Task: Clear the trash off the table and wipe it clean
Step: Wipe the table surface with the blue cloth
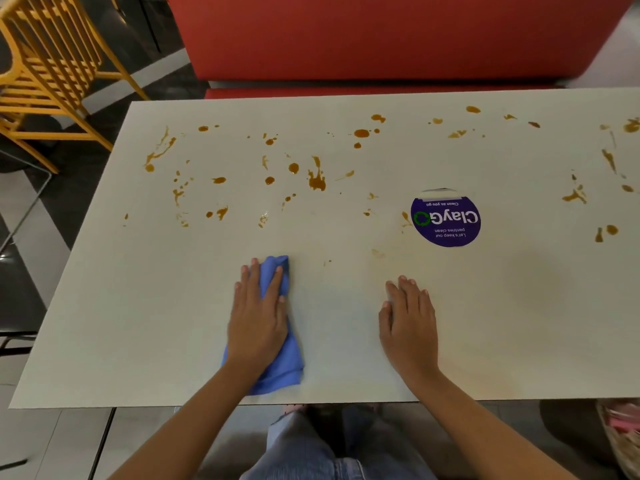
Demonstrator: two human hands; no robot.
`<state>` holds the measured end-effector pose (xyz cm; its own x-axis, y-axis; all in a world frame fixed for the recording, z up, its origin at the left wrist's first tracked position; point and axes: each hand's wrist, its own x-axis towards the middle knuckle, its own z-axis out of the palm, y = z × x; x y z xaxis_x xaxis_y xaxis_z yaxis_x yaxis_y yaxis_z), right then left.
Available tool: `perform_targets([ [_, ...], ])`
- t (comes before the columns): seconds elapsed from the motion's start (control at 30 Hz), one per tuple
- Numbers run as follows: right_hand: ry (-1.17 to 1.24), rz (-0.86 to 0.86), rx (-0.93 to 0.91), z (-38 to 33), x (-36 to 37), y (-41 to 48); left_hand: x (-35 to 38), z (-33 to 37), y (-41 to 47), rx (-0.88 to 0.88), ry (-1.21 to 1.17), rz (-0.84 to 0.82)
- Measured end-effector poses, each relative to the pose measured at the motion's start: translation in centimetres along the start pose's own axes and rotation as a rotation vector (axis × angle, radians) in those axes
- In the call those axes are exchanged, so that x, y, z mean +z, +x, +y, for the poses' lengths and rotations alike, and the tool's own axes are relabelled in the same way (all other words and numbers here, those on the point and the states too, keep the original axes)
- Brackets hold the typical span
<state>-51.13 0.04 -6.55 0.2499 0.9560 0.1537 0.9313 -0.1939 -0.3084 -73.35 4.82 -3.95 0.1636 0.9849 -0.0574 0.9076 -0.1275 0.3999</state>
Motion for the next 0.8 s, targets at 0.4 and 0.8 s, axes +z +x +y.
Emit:
perform_targets([
  [0.4, 0.126, -0.014, 0.142, 7.5, -3.8, 2.9, 2.5, 5.4, 4.1, -0.082, -0.001, 0.112],
  [0.8, 0.076, -0.016, 0.131, 10.3, -2.8, 2.2, 5.1, 8.7, 2.8, 0.237, -0.02, 0.013],
])
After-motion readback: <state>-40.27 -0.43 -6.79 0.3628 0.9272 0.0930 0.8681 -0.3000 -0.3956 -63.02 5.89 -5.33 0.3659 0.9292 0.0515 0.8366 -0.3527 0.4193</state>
